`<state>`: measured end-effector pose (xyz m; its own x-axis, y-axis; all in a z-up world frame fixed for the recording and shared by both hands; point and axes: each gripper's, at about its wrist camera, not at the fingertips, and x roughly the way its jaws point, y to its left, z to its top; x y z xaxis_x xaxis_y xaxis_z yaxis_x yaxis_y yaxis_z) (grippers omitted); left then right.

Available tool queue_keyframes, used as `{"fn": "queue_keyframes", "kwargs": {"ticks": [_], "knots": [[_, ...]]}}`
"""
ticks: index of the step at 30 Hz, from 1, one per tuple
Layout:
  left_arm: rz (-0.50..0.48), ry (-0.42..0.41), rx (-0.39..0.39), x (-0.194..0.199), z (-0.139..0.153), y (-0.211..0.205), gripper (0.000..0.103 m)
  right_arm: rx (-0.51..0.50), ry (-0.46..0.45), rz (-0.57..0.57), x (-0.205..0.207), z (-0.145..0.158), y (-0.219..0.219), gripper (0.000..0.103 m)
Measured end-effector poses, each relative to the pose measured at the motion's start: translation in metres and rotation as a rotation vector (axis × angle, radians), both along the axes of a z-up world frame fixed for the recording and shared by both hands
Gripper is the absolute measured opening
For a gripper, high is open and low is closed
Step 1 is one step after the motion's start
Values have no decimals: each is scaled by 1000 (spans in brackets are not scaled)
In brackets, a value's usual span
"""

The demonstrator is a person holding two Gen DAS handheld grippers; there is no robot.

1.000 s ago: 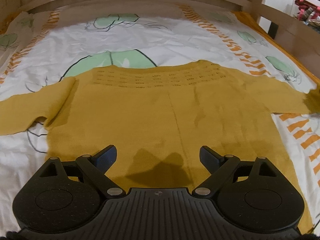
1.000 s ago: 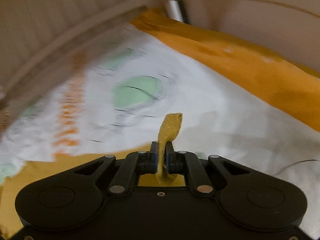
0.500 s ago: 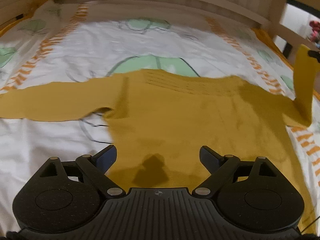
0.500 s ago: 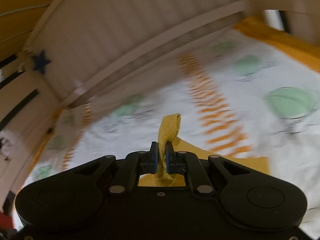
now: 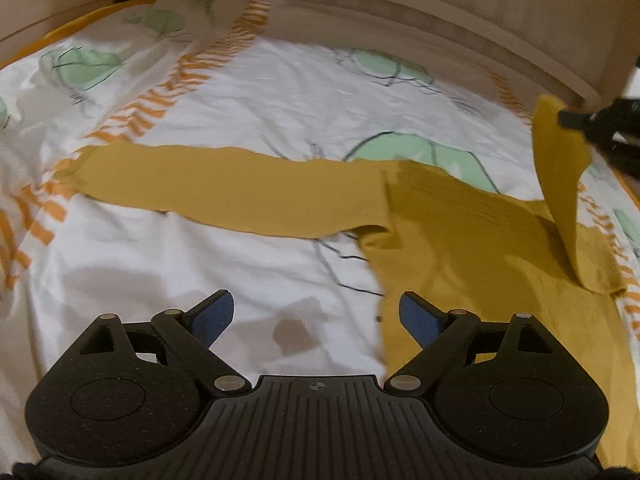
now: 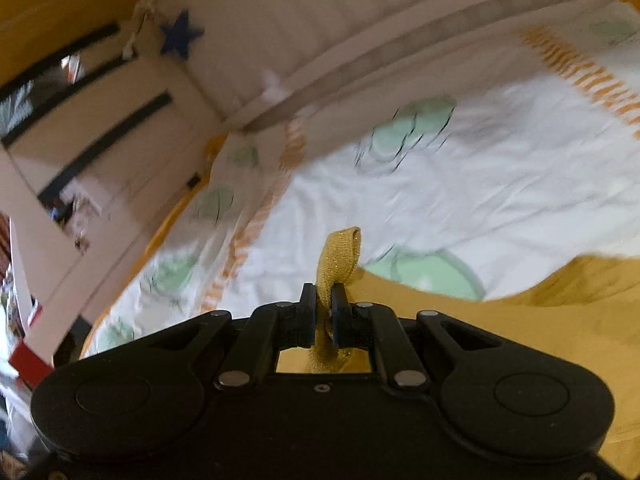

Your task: Fold small clothes

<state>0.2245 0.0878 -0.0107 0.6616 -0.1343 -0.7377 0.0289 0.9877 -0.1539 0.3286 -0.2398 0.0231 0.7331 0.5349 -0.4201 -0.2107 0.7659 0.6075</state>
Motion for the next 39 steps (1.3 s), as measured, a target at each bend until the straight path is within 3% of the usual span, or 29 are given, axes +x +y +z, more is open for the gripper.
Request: {"fn": "queue_keyframes", "kwargs": {"ticks": [6, 10, 12, 14, 17, 20, 25, 27, 29, 39], "knots": [[34, 7, -41, 7, -1, 18, 90, -28, 39, 31, -1, -29, 42, 17], [39, 5, -69, 13, 1, 20, 90, -34, 55, 38, 0, -45, 53, 25], [36, 3, -80, 18, 2, 18, 90, -16, 61, 30, -2, -51, 49, 35], [31, 3, -87, 24, 4, 12, 90, -17, 53, 7, -4, -52, 42, 60], [11, -4, -88, 33, 6, -1, 90, -46, 30, -32, -11, -49, 24, 65], [-18, -9, -73, 44, 6, -20, 90, -109, 5, -75, -26, -47, 2, 83], [-86, -30, -34, 59, -1, -57, 89, -273, -36, -136, -56, -50, -28, 102], [-113, -35, -9, 65, -8, -71, 88, -321, -58, -151, -69, -53, -38, 103], [-139, -36, 6, 71, -15, -83, 77, -361, -70, -173, -83, -57, -48, 103], [-172, 0, 57, 92, -45, -106, 77, -416, -58, -219, -119, -89, -71, 103]]}}
